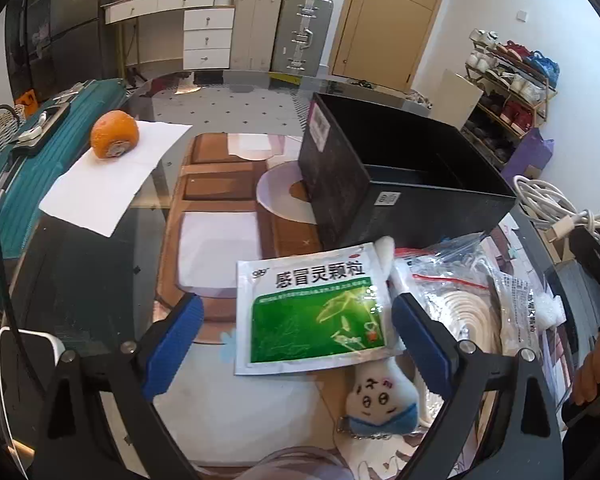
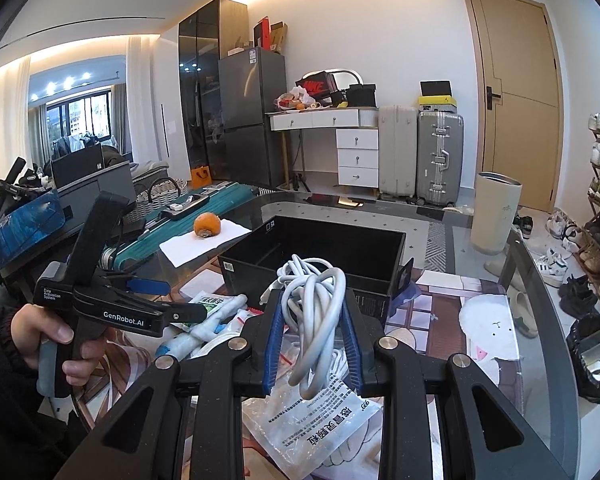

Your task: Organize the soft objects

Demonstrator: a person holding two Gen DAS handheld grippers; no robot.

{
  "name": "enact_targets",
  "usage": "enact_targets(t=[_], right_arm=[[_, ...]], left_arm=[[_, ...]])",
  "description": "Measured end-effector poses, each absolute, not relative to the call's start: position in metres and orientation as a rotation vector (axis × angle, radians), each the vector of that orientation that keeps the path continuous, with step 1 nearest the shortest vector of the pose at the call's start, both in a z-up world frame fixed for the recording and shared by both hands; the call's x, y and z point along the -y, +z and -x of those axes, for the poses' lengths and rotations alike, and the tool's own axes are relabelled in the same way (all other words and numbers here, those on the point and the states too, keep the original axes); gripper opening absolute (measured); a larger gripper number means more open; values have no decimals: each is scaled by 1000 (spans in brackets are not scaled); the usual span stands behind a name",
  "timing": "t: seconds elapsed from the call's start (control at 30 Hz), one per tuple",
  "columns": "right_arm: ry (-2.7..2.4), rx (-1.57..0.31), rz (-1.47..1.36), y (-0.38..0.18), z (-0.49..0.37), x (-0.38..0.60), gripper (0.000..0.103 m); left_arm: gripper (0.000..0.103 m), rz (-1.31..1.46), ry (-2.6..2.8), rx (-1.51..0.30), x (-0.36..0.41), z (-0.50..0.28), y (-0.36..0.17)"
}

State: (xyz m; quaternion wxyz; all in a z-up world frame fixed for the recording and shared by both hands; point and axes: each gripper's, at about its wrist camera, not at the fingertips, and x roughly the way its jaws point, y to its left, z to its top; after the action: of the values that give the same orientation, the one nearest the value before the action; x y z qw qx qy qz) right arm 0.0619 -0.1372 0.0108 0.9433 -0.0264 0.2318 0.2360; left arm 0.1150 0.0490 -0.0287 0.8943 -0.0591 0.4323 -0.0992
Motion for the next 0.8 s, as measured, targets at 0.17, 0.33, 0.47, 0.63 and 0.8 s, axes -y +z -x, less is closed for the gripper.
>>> enact_targets(t=[0.17,0.33,0.47,0.63,0.8], right_arm=[[484,-475,58,10,-64,134,27],[484,-480,59,9,-64,135,27],[483,-483,52,9,-66,135,27],[489,-481,57,9,-64,135,27],[488,-478,52,9,-62,137,27]], left_arm=[[92,156,-237,-914,-48,-119,-35],[45,153,-334,-884,-38,-113,-31],[29,125,-358,-876,-30,-109,-28],[59,125,-296,-878,-37,-108,-22],[86,51,-210,-847,-44,-95,-17]])
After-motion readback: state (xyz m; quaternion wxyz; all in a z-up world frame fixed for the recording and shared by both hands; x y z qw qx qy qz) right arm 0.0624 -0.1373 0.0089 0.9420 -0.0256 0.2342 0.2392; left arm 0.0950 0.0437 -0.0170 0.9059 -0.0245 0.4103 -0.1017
